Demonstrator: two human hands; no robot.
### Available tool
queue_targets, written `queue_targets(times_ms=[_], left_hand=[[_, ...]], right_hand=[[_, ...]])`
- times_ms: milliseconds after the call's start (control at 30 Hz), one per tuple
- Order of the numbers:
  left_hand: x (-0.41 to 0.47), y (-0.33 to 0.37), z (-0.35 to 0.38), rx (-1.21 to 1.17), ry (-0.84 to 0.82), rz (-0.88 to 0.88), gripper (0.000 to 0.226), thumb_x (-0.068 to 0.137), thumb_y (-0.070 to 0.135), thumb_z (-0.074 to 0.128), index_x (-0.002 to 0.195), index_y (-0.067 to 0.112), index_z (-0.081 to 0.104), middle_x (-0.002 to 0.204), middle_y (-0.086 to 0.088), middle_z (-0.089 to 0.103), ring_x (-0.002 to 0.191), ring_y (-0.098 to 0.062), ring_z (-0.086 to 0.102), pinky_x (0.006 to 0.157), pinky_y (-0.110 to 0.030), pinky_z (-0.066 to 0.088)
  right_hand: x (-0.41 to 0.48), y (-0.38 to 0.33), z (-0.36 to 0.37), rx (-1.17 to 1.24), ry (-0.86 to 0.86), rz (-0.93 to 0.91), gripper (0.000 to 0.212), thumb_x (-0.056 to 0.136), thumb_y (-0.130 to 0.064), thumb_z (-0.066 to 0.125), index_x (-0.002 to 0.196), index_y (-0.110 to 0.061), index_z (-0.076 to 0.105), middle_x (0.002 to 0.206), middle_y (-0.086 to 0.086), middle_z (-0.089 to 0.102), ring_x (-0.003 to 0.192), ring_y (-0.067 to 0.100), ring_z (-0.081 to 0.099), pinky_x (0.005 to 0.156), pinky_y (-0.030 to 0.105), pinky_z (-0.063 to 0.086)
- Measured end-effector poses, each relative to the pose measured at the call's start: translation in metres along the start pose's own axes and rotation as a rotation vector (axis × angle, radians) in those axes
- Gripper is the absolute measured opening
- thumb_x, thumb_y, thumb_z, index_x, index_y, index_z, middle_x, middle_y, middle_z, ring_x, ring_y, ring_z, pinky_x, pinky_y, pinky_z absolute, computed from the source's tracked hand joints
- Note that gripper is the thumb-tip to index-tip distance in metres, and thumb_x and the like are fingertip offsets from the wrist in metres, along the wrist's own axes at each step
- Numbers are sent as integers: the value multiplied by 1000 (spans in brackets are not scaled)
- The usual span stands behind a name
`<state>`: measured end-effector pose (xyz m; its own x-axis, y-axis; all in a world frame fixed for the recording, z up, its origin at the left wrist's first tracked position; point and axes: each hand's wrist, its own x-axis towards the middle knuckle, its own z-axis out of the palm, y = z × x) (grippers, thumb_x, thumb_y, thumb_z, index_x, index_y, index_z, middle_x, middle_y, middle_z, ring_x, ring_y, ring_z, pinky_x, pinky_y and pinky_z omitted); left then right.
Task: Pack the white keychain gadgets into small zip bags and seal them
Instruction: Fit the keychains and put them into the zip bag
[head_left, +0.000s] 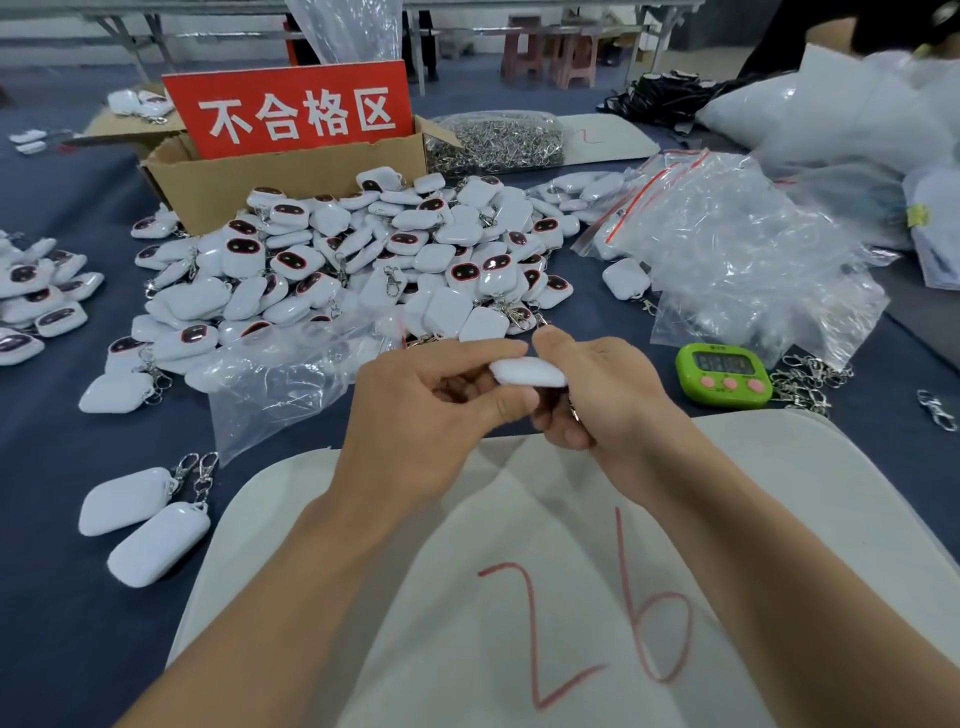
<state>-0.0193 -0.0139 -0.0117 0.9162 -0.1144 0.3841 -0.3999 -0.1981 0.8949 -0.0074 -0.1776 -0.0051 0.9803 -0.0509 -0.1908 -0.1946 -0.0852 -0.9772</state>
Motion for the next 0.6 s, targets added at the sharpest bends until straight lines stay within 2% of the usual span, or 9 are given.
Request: queue_targets(times_ms=[67, 167, 233, 300, 400, 467, 500, 567, 600], left_hand=[[-3, 1, 3, 6, 14, 73, 18, 84, 35, 81, 94, 49, 78, 63, 10, 64, 54, -9, 49, 53, -23, 44], [-6, 2, 2, 34, 46, 74, 7, 86, 49, 75, 89, 54, 77, 57, 5, 58, 49, -13, 46, 45, -21, 39], [-4, -1, 2, 61, 102, 51, 14, 84, 41, 80, 92, 52, 78, 57, 3, 58, 50, -8, 45, 47, -21, 39], [-4, -2, 4, 130, 186, 26, 25, 79, 26, 85, 95, 45, 79, 58, 10, 57, 51, -3, 45, 52, -17, 39], [-2, 4, -1, 367, 236, 123, 53, 75, 25, 84, 123, 41, 70, 85, 17, 62, 74, -5, 57, 71, -12, 44], [6, 5, -21, 652, 244, 275, 74, 73, 28, 82, 142, 36, 56, 115, 16, 62, 106, -11, 57, 98, -9, 37], [11, 4, -34, 775, 222, 292, 84, 70, 28, 84, 147, 34, 51, 133, 10, 58, 123, -16, 51, 110, -14, 30], [18, 1, -62, 950, 99, 144, 107, 61, 35, 92, 154, 37, 38, 158, 8, 40, 147, -17, 32, 123, -33, 23], [20, -1, -72, 982, 31, 22, 116, 58, 40, 93, 156, 40, 31, 162, 9, 34, 150, -15, 26, 124, -39, 22]], right_hand=[[-2, -2, 0, -46, 20, -40, 55, 105, -36, 51, 63, -6, 69, 54, 11, 63, 36, 19, 42, 41, 22, 35], [-2, -4, -1, 47, -24, -93, 49, 105, -36, 53, 81, 2, 73, 61, 9, 65, 45, 21, 48, 48, 28, 41], [-3, -6, -2, 104, -108, -133, 44, 100, -37, 60, 87, 3, 74, 71, 16, 67, 54, 25, 52, 56, 33, 44], [-5, -6, -2, 86, -172, -194, 42, 92, -36, 64, 91, 5, 73, 82, 26, 68, 61, 27, 54, 63, 36, 46], [-3, -6, -1, 156, -68, -157, 44, 99, -34, 64, 78, 3, 73, 72, 21, 69, 53, 23, 54, 55, 29, 47], [-1, -6, -3, 162, 45, -90, 46, 102, -34, 61, 66, -7, 69, 63, 16, 67, 45, 22, 46, 47, 27, 40], [-1, -7, -4, 147, 90, -67, 49, 102, -37, 62, 60, -12, 64, 57, 13, 63, 43, 21, 40, 44, 26, 34], [0, -7, -6, 128, 157, -43, 58, 99, -42, 66, 51, -21, 40, 47, 8, 44, 41, 18, 27, 44, 28, 20], [-1, -7, -7, 123, 171, -36, 61, 97, -44, 68, 55, -23, 30, 48, 6, 33, 43, 18, 22, 48, 30, 15]])
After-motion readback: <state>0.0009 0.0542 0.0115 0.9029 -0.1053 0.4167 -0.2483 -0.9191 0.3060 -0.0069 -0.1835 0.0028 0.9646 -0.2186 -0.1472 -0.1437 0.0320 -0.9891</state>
